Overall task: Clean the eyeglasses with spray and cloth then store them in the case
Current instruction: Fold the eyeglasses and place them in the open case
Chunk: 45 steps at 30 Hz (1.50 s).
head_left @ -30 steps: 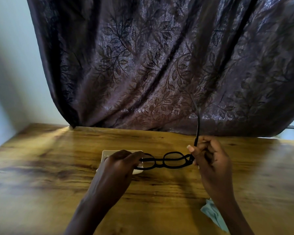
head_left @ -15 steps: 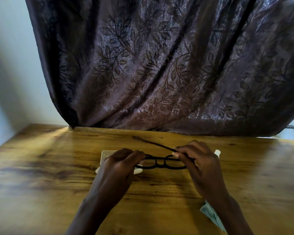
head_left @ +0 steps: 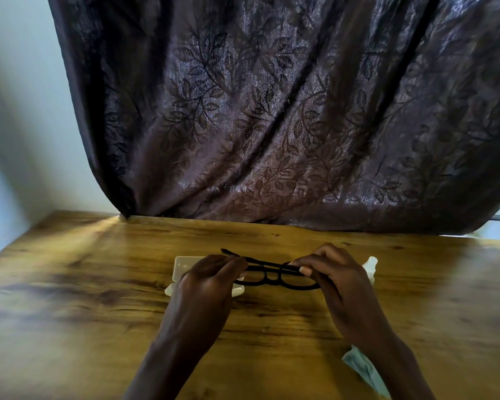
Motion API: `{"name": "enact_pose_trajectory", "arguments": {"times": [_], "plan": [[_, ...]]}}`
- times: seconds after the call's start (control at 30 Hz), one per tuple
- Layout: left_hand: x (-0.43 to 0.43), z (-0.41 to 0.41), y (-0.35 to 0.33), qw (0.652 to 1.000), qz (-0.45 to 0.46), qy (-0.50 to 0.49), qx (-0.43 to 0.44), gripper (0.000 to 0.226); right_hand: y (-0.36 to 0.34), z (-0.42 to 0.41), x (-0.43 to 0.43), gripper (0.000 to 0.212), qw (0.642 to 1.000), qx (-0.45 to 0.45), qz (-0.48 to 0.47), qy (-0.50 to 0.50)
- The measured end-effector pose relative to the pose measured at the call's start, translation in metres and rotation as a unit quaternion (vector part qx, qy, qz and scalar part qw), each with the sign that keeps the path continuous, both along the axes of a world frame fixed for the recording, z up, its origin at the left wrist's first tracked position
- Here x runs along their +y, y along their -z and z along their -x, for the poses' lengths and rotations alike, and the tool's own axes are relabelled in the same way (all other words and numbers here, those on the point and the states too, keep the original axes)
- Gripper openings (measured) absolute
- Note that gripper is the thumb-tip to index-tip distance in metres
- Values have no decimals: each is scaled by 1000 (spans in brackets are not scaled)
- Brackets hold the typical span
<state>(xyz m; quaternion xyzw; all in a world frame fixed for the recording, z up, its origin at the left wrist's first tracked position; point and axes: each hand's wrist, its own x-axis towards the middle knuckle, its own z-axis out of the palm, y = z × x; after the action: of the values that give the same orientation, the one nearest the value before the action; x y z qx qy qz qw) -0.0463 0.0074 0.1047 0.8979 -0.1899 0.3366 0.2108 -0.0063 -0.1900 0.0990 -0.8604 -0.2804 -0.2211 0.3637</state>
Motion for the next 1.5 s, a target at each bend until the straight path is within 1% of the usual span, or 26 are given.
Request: {"name": "enact_pose_trajectory", "arguments": {"times": [0.07,0.13,0.2,0.3,0.4,0.5,0.63,0.73,0.9,0.97,1.03,1.1,1.2,1.27,1.33,1.5], "plan": [[0,0,0,1000,6,-3,-2,32,2,1,-1,28,1000,15,-19,-8],[1,0,0,1000,15,1,-14,23,5,1,-2,32,999,26,-37,-18],[2,0,1,999,34,5,-16,20,9,1,-5,36,998,29,-58,-19],[4,-2,4,997,72,13,-34,18,12,0,-10,34,993,29,-111,-18],[2,-4,5,993,104,13,-50,22,13,-1,-12,33,985,34,-164,-33],[-1,-3,3,989,132,8,-63,12,13,-1,-12,32,978,27,-204,-44],[-2,-4,1,983,174,-7,-66,5,14,0,-13,28,970,34,-235,-46],[-1,-5,0,979,195,-13,-61,3,14,0,-14,31,969,39,-240,-52],[3,-8,-2,962,271,10,-9,8,14,0,-15,28,963,46,-259,-52],[8,-9,0,944,325,49,41,15,13,0,-15,29,958,48,-278,-40],[15,-9,3,915,373,105,114,27,10,1,-16,25,953,58,-294,-30],[19,-7,5,893,393,146,163,35,8,1,-17,20,949,76,-303,-24],[17,-9,9,900,388,136,147,34,7,-2,-18,13,946,114,-304,-11],[15,-12,11,886,423,130,136,24,7,-3,-17,11,940,144,-309,-4],[15,-14,14,874,448,129,134,18,9,-4,-15,11,931,179,-317,1],[17,-15,24,858,478,106,154,18,20,-7,-12,10,895,273,-353,-2]]}}
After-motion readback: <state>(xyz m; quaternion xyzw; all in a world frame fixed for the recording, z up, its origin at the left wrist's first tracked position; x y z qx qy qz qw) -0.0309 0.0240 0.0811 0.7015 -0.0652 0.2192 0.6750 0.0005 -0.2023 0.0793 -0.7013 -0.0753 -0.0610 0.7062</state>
